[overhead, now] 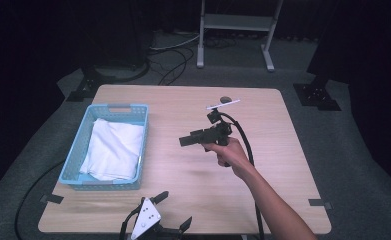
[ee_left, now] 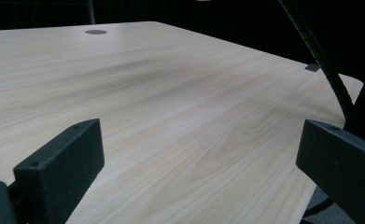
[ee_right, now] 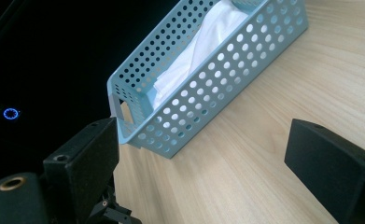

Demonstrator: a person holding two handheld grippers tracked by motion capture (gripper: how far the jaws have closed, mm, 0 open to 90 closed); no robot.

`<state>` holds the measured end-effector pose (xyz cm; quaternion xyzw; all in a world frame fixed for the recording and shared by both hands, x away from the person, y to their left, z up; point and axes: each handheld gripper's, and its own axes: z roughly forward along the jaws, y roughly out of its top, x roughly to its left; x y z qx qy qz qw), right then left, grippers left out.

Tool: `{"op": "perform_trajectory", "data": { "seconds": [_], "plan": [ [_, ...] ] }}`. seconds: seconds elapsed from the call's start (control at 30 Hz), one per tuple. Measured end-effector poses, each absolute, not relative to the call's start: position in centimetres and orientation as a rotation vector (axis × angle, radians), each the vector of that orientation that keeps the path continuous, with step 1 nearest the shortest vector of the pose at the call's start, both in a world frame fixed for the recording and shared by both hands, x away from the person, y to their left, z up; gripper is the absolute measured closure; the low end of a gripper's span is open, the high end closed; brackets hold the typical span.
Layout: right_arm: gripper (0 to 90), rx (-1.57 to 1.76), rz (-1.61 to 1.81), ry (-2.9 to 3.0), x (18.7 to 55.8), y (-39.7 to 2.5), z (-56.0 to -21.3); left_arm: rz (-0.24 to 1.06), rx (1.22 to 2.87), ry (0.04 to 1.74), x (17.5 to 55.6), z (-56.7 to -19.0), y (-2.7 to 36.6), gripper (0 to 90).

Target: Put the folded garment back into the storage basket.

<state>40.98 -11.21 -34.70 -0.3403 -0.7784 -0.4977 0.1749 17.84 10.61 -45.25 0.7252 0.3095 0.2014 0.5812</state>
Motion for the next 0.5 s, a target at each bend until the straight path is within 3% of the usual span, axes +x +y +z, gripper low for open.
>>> {"op": "perform_trajectory", "data": {
  "seconds": [0.5],
  "plan": [
    [10.0,-1.008,-1.429,-2.192,40.8,-13.1,-36.0,0.47,1.698,0.723,17.8,-45.3,10.5,0.6]
  ]
}}
